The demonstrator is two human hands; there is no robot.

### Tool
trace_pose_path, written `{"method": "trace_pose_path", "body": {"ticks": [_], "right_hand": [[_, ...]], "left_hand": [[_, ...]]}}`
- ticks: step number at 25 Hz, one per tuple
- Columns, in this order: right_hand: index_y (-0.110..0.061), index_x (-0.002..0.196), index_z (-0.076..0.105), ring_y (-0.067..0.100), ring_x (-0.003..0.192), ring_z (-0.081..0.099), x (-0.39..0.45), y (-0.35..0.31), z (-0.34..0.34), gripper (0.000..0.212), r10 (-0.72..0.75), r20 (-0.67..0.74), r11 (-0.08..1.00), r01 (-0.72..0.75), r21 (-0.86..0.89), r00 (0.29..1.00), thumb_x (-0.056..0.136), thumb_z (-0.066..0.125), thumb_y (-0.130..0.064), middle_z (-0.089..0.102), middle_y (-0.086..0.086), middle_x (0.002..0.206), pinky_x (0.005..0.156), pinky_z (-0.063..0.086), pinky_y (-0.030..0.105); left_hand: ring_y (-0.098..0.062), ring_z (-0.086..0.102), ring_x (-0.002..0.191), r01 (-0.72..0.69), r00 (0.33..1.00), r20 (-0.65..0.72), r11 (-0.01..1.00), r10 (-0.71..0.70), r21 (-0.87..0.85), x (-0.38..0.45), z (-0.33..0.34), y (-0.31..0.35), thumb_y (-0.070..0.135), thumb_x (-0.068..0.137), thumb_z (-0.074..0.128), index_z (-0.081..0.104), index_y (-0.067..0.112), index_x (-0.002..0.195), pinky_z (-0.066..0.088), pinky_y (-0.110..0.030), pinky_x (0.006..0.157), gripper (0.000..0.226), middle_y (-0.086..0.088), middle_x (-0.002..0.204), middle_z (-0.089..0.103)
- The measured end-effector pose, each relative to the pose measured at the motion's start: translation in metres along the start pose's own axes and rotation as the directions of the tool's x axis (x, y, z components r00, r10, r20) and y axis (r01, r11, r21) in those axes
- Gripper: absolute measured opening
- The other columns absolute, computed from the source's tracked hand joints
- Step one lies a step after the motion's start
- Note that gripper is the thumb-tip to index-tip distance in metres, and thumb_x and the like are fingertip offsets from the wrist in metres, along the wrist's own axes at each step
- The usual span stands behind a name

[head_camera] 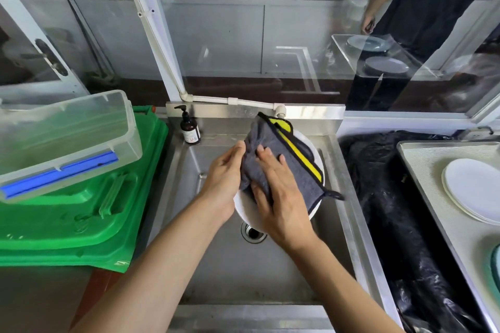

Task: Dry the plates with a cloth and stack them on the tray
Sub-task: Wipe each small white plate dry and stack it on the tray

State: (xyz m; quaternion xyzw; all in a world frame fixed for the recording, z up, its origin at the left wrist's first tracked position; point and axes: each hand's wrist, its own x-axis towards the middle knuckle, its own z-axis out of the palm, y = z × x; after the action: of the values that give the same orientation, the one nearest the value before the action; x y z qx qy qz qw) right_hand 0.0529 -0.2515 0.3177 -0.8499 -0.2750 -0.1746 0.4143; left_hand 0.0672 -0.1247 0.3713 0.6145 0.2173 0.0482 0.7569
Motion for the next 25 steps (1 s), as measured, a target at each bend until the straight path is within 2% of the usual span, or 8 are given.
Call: {"method": "trace_pose_path", "body": {"ticks": [5, 7, 9, 13, 15, 18, 21, 25], "right_hand": [[-0.014, 0.151, 0.047, 0.010, 0.152, 0.030, -0.065, -0.015, 0.019, 0.054, -0.003, 0.105, 0.999, 0.000, 0.035, 0.994, 0.098, 0.055, -0.018, 0.037, -0.007, 0.163, 0.127, 0.018, 0.031], [-0.014, 0.151, 0.048, 0.009, 0.153, 0.028, -0.052, -0.011, 0.018, 0.052, 0.019, 0.115, 0.999, -0.022, 0.024, 0.993, 0.099, 0.056, -0.017, 0.036, -0.006, 0.163, 0.127, 0.018, 0.032], [-0.016, 0.154, 0.044, 0.008, 0.154, 0.025, -0.025, -0.010, 0.013, 0.053, 0.059, 0.092, 0.998, -0.061, 0.021, 0.994, 0.102, 0.052, -0.022, 0.033, -0.004, 0.164, 0.128, 0.014, 0.033], [-0.016, 0.156, 0.040, 0.011, 0.156, 0.021, 0.020, -0.010, 0.003, 0.054, 0.081, 0.033, 0.997, -0.081, -0.010, 0.996, 0.104, 0.042, -0.029, 0.030, 0.000, 0.166, 0.129, 0.009, 0.035], [-0.014, 0.155, 0.042, 0.010, 0.154, 0.025, 0.006, -0.012, 0.004, 0.053, 0.043, 0.050, 0.999, -0.042, -0.011, 0.998, 0.103, 0.047, -0.025, 0.034, 0.001, 0.164, 0.129, 0.014, 0.037], [-0.015, 0.155, 0.041, 0.010, 0.154, 0.027, -0.046, -0.017, 0.011, 0.056, -0.034, 0.134, 0.999, 0.030, 0.031, 0.990, 0.101, 0.052, -0.020, 0.035, -0.003, 0.164, 0.127, 0.016, 0.034], [-0.017, 0.154, 0.043, 0.010, 0.153, 0.028, -0.057, -0.013, 0.008, 0.054, -0.036, 0.163, 0.999, 0.032, 0.028, 0.986, 0.101, 0.053, -0.022, 0.035, -0.006, 0.164, 0.126, 0.018, 0.033], [-0.015, 0.153, 0.045, 0.011, 0.153, 0.029, 0.004, -0.008, -0.001, 0.051, 0.101, 0.040, 0.995, -0.100, -0.030, 0.994, 0.104, 0.046, -0.028, 0.036, 0.001, 0.163, 0.128, 0.016, 0.038]], "left_hand": [[-0.001, 0.065, 0.095, -0.006, 0.998, -0.069, 0.998, 0.010, 0.056, 0.018, -0.016, 0.008, 0.041, 0.098, 0.060, 0.067, 0.032, 0.094, 0.048, -0.021, 0.090, 0.013, 0.017, 0.101, 0.071], [0.012, 0.062, 0.079, -0.006, 0.999, -0.049, 0.998, 0.009, 0.069, 0.014, -0.017, 0.008, 0.044, 0.098, 0.059, 0.069, 0.037, 0.087, 0.049, -0.013, 0.073, 0.016, 0.029, 0.084, 0.069], [0.010, 0.068, 0.068, 0.000, 1.000, 0.003, 0.998, 0.000, 0.064, 0.009, -0.015, 0.006, 0.040, 0.100, 0.057, 0.077, 0.040, 0.075, 0.051, -0.010, 0.058, 0.032, 0.024, 0.072, 0.073], [0.005, 0.072, 0.084, -0.024, 0.999, 0.024, 1.000, 0.024, 0.012, 0.003, -0.010, -0.001, 0.037, 0.101, 0.057, 0.076, 0.052, 0.071, 0.053, -0.017, 0.078, 0.039, 0.020, 0.082, 0.077], [0.010, 0.069, 0.070, -0.036, 0.999, -0.022, 0.999, 0.036, 0.027, 0.005, -0.011, 0.003, 0.037, 0.099, 0.060, 0.075, 0.051, 0.066, 0.052, -0.011, 0.065, 0.039, 0.023, 0.071, 0.074], [0.010, 0.067, 0.061, -0.019, 0.998, -0.066, 1.000, 0.018, -0.009, 0.011, -0.017, 0.006, 0.035, 0.099, 0.061, 0.075, 0.026, 0.076, 0.049, -0.009, 0.052, 0.029, 0.023, 0.065, 0.072], [0.014, 0.063, 0.055, -0.003, 0.995, -0.098, 1.000, 0.004, 0.010, 0.006, -0.021, -0.001, 0.039, 0.098, 0.062, 0.070, 0.026, 0.079, 0.045, -0.006, 0.044, 0.024, 0.027, 0.060, 0.068], [0.014, 0.067, 0.071, -0.047, 0.998, -0.045, 0.997, 0.050, 0.064, -0.004, -0.017, -0.008, 0.043, 0.099, 0.059, 0.076, 0.049, 0.070, 0.048, -0.006, 0.061, 0.034, 0.025, 0.076, 0.074]]}}
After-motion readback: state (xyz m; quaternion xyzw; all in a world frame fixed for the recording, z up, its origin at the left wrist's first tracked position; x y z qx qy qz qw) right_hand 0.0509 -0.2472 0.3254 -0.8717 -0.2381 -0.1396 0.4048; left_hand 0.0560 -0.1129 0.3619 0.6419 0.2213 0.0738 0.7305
